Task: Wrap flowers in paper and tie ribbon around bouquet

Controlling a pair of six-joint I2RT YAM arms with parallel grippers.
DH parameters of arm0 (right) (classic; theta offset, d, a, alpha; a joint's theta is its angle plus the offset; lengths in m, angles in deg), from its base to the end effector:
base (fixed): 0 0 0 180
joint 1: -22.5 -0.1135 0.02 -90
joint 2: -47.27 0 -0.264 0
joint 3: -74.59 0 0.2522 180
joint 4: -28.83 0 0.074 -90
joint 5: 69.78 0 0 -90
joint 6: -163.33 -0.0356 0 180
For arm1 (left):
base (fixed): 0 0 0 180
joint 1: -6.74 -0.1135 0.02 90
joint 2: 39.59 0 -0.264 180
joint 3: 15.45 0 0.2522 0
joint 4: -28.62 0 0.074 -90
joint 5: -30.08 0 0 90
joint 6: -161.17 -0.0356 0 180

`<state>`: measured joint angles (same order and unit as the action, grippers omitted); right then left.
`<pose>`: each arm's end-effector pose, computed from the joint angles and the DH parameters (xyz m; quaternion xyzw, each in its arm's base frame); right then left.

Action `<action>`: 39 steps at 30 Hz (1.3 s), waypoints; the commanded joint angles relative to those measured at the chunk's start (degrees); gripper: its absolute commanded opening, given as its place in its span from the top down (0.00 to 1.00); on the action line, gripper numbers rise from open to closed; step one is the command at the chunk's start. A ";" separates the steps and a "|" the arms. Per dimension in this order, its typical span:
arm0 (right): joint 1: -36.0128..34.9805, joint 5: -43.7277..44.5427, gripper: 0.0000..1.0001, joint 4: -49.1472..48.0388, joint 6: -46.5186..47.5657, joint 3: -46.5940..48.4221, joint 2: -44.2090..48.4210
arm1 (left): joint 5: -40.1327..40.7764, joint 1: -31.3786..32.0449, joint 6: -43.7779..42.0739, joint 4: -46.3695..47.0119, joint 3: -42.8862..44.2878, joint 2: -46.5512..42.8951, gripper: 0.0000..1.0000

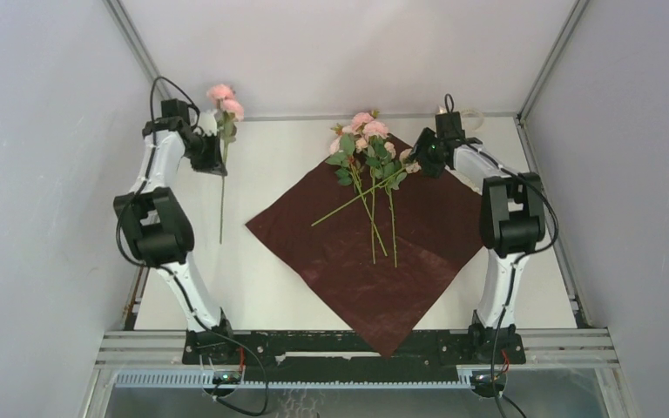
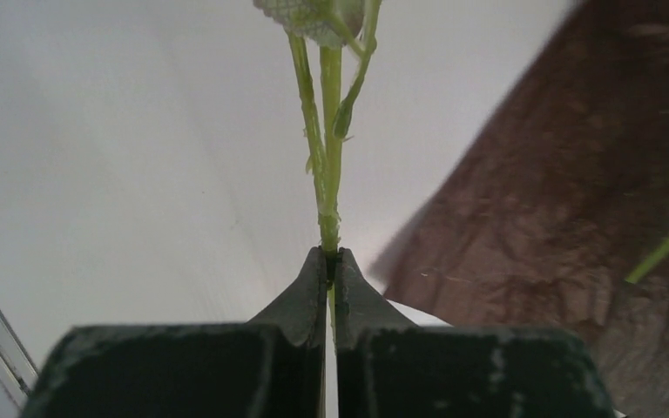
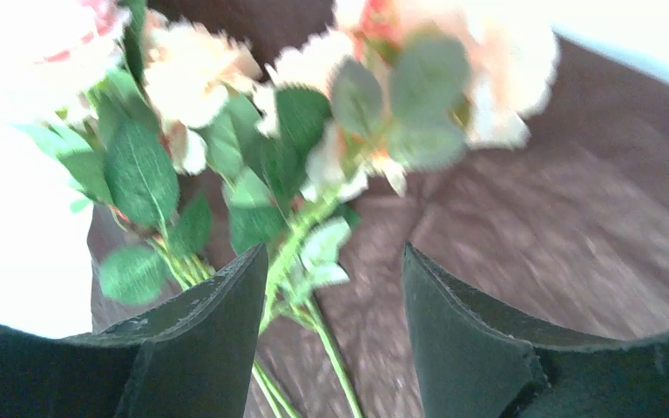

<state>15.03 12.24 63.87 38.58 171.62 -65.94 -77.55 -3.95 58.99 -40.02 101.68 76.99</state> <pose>0.4304 0.0614 0.2007 0.1995 0.9199 0.1805 0.2853 0.4251 0.0693 0.2519 0.0417 0.9697 -0.1102 0.2139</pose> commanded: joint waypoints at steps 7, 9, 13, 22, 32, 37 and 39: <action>-0.08 -0.98 0.36 3.41 -1.90 16.93 -13.12 | -18.06 0.26 2.93 1.76 -9.22 -21.68 1.00; 0.31 -1.37 0.42 3.84 -1.92 17.93 -14.49 | -18.88 0.35 2.05 0.29 -10.30 -23.13 1.00; 0.84 -1.33 0.75 3.90 -0.74 17.88 -14.60 | -20.94 0.38 0.16 -3.49 -10.11 -24.88 1.00; 0.76 -1.44 1.00 4.51 4.97 15.28 -2.20 | -25.75 0.47 0.21 -5.51 -10.44 -28.07 1.00; -7.03 -13.14 1.00 5.13 24.74 16.84 8.00 | -27.32 0.77 -0.06 -5.67 -12.54 -30.21 1.00; -11.70 -10.28 1.00 8.76 29.65 24.21 0.38 | -27.19 1.00 -0.45 -5.88 -13.37 -31.49 1.00; -12.16 -8.16 1.00 9.44 29.32 27.29 -3.20 | -26.86 0.98 -0.73 -6.02 -13.65 -31.98 1.00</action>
<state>4.13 1.72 69.96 63.19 194.22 -61.92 -102.40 -3.28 59.99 -46.20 88.43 48.73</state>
